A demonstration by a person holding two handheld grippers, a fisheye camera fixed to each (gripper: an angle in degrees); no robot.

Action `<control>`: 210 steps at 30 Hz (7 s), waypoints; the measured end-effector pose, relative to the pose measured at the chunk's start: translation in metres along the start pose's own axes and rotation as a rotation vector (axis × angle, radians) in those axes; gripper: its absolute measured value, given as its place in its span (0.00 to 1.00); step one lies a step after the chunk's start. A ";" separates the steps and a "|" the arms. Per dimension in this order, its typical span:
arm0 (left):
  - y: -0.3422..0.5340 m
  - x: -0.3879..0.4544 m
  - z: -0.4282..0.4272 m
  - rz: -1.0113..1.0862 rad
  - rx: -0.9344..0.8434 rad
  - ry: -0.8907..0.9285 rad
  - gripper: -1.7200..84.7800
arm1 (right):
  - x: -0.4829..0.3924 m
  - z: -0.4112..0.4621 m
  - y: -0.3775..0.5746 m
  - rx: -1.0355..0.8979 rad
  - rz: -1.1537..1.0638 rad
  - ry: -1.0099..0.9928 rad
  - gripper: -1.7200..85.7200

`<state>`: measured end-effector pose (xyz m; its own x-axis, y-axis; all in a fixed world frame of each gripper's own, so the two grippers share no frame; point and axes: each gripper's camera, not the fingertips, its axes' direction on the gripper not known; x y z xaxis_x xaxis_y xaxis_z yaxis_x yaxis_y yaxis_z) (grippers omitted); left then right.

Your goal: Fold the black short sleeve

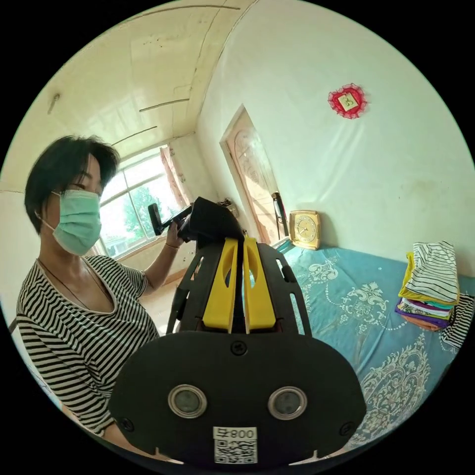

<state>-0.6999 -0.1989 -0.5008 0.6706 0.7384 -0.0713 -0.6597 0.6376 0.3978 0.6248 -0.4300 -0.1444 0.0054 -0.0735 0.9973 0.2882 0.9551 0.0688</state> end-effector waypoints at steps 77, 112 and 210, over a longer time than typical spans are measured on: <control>0.705 -0.338 0.401 -0.971 -0.955 0.139 0.07 | 0.507 0.151 0.177 -0.656 0.748 0.571 0.06; 0.668 -0.422 0.669 -0.994 -0.663 0.122 0.02 | 0.618 0.205 0.075 -0.424 0.572 0.712 0.02; 0.636 -0.236 1.009 -0.678 -0.881 0.072 0.09 | 0.696 0.238 0.093 -0.541 0.523 0.648 0.04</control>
<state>-0.9354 -0.1892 0.6919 0.9809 0.1713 -0.0919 -0.1938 0.8259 -0.5294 0.4280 -0.3237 0.5624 0.7327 0.0228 0.6802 0.4976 0.6639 -0.5583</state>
